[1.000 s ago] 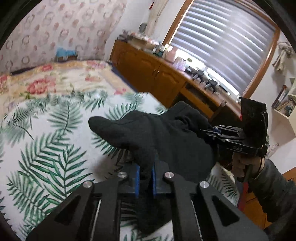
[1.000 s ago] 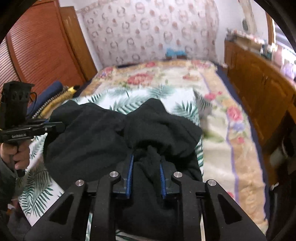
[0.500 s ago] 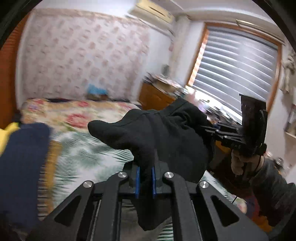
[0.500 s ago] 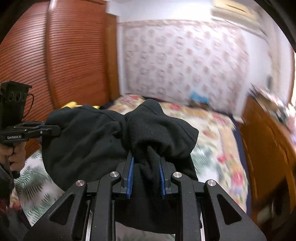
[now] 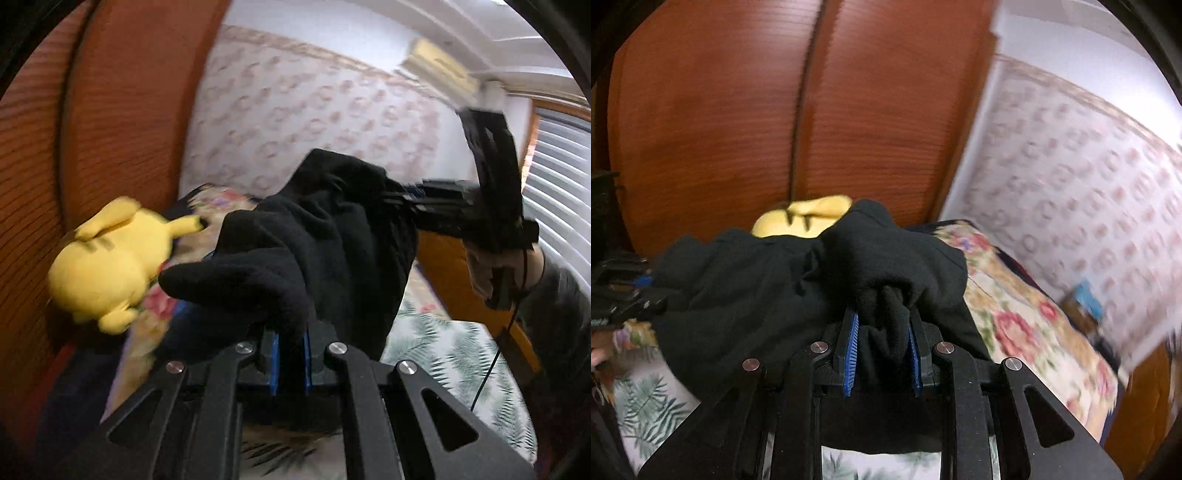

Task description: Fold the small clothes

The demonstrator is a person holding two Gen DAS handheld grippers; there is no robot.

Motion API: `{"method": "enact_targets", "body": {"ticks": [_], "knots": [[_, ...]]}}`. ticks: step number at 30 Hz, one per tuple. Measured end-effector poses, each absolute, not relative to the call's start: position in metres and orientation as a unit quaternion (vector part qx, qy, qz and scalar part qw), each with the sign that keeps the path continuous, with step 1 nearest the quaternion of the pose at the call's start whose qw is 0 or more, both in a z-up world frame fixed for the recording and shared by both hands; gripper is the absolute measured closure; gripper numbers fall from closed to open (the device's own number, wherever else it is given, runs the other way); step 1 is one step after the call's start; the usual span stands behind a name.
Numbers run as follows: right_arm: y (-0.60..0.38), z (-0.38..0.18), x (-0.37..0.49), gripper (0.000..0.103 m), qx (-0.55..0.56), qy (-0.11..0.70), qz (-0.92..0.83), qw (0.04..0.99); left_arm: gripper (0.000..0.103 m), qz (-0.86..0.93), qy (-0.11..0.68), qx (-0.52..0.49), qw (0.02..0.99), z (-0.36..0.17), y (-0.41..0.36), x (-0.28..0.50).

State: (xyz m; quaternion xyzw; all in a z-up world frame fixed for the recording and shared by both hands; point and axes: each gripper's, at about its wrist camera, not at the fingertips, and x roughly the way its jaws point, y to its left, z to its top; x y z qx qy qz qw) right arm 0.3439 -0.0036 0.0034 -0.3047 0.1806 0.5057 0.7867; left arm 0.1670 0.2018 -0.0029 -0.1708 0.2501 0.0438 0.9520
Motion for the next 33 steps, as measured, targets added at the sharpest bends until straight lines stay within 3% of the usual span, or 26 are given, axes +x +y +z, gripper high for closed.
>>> {"method": "enact_targets", "body": {"ticks": [6,8,9,14,19,21,27,33], "knots": [[0.065,-0.052,0.363,0.077,-0.327,0.202,0.480,0.789,0.092,0.076,0.286,-0.174,0.939,-0.042,0.220,0.166],[0.066,-0.058,0.370,0.059,-0.306,0.212,0.456,0.808,0.089,0.079,0.285,-0.164,0.941,-0.040,0.216,0.161],[0.063,-0.059,0.371,0.055,-0.293,0.221,0.454,0.812,0.086,0.079,0.284,-0.154,0.943,-0.038,0.213,0.159],[0.019,-0.052,0.361,0.053,-0.235,0.234,0.441,0.834,0.066,0.072,0.282,-0.103,0.951,-0.019,0.196,0.145],[-0.042,-0.043,0.332,0.053,-0.179,0.240,0.428,0.853,0.056,0.056,0.267,-0.061,0.960,-0.002,0.165,0.122],[-0.070,-0.043,0.313,0.053,-0.167,0.237,0.418,0.861,0.044,0.042,0.260,-0.051,0.963,0.004,0.153,0.116],[-0.144,-0.051,0.264,0.046,-0.143,0.234,0.383,0.882,0.043,0.008,0.250,-0.035,0.968,0.018,0.114,0.107],[-0.213,-0.050,0.220,0.026,-0.107,0.224,0.332,0.910,0.043,-0.017,0.240,-0.025,0.970,0.027,0.073,0.100]]}}
